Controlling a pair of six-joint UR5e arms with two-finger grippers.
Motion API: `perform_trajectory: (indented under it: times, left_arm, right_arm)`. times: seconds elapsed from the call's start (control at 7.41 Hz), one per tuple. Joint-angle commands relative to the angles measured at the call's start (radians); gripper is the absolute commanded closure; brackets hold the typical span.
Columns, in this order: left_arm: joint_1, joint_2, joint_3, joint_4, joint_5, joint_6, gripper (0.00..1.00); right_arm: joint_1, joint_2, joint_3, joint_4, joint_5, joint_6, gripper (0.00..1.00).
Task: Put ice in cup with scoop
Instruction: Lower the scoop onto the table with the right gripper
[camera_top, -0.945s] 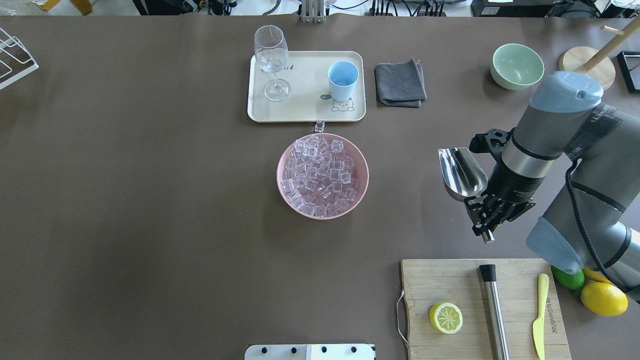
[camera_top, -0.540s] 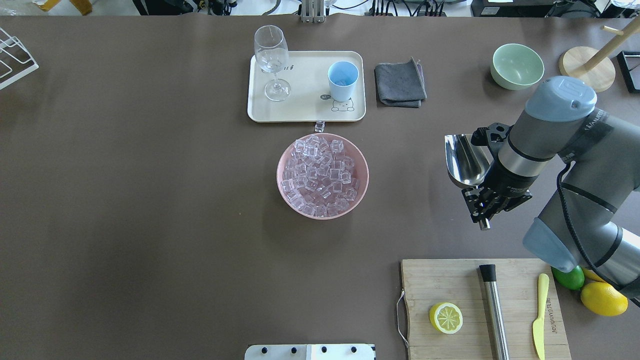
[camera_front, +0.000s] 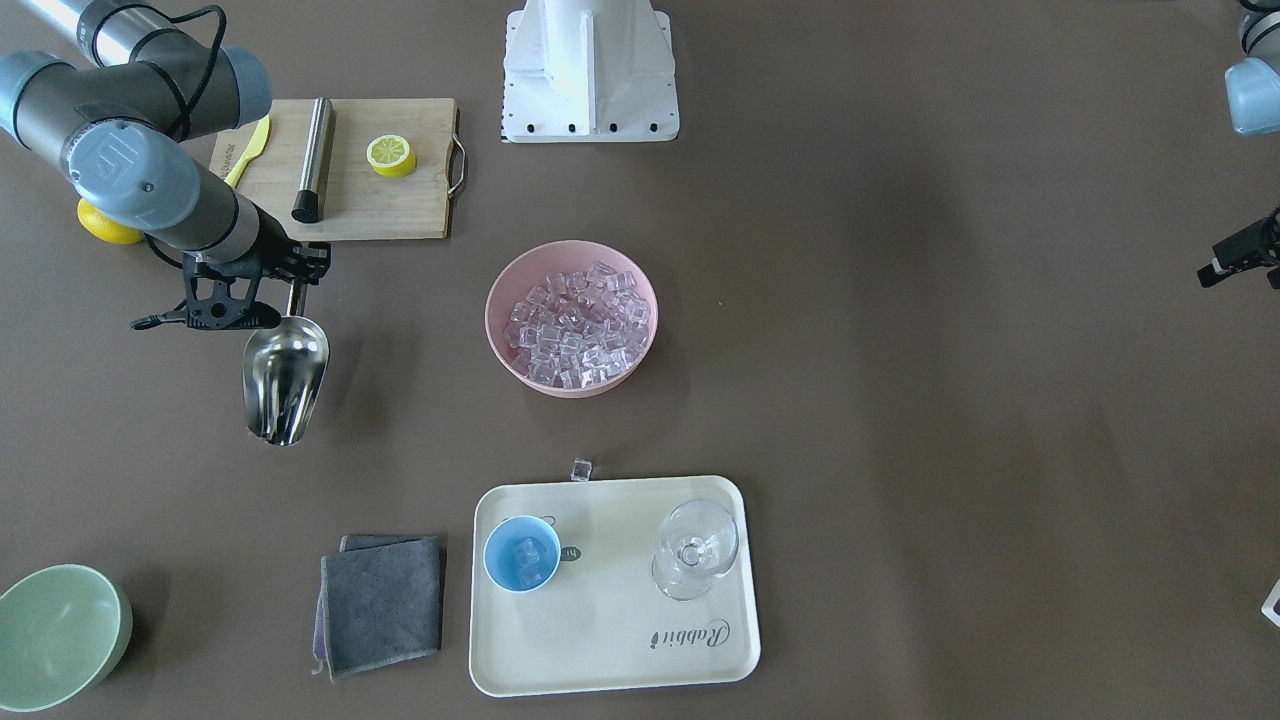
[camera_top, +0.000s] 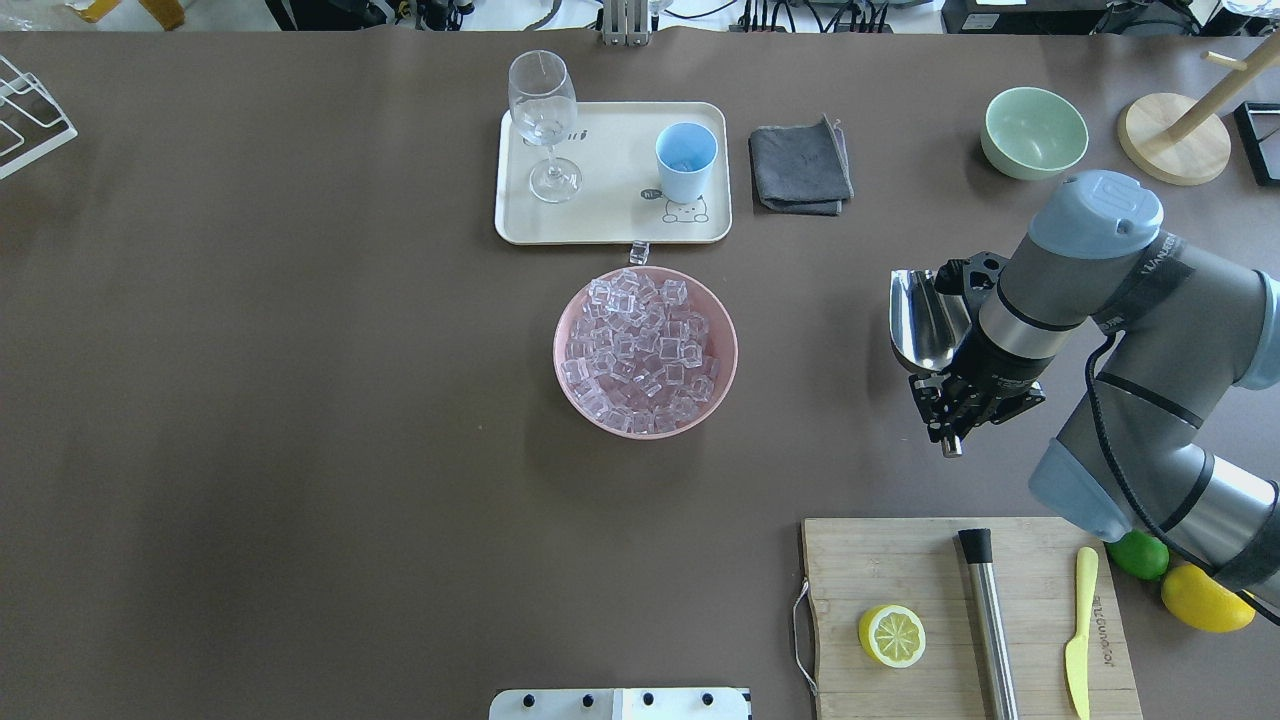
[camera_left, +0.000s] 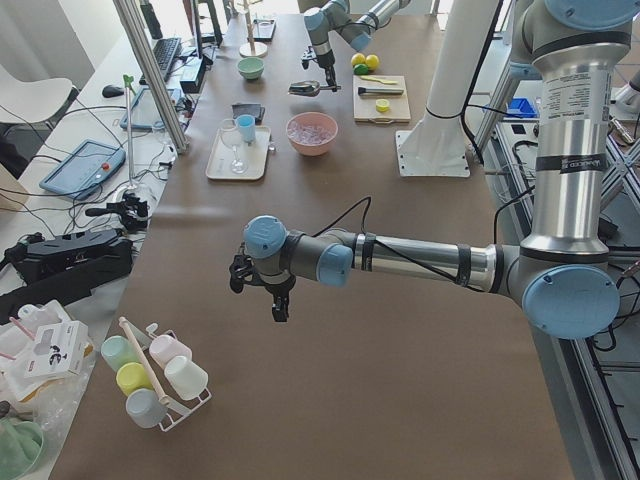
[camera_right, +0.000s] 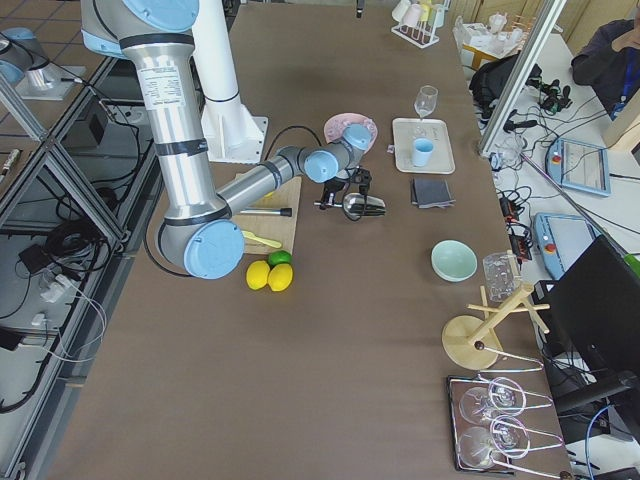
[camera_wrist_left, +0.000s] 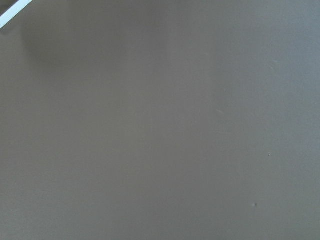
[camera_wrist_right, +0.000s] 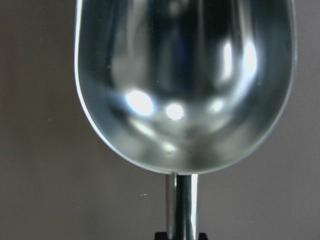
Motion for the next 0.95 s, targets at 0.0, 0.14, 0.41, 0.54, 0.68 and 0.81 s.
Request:
perform_trajectory:
  times: [0.0, 0.14, 0.41, 0.54, 0.68, 0.81]
  left_arm:
    - [-0.037, 0.001, 0.025, 0.000, 0.002, 0.003, 0.01]
    - [-0.055, 0.001, 0.037, 0.000, 0.004, 0.005, 0.01]
    - [-0.066, 0.002, 0.044, 0.000, 0.005, 0.008, 0.01]
    - [-0.066, 0.002, 0.045, 0.000, 0.007, 0.019, 0.01]
    - [-0.080, 0.002, 0.056, 0.000, 0.007, 0.051, 0.01]
    - [-0.097, 0.005, 0.069, 0.000, 0.007, 0.090, 0.01]
  right_arm:
    - [-0.022, 0.004, -0.014, 0.006, 0.002, 0.013, 1.00]
    - [-0.028, 0.004, -0.017, 0.008, 0.004, 0.013, 1.00]
    - [-0.032, 0.003, -0.052, 0.057, 0.048, 0.013, 1.00]
    - [-0.032, 0.003, -0.052, 0.057, 0.048, 0.013, 1.00]
    - [-0.032, 0.003, -0.051, 0.057, 0.050, 0.013, 0.92]
    - [-0.032, 0.004, -0.051, 0.060, 0.050, 0.015, 0.33]
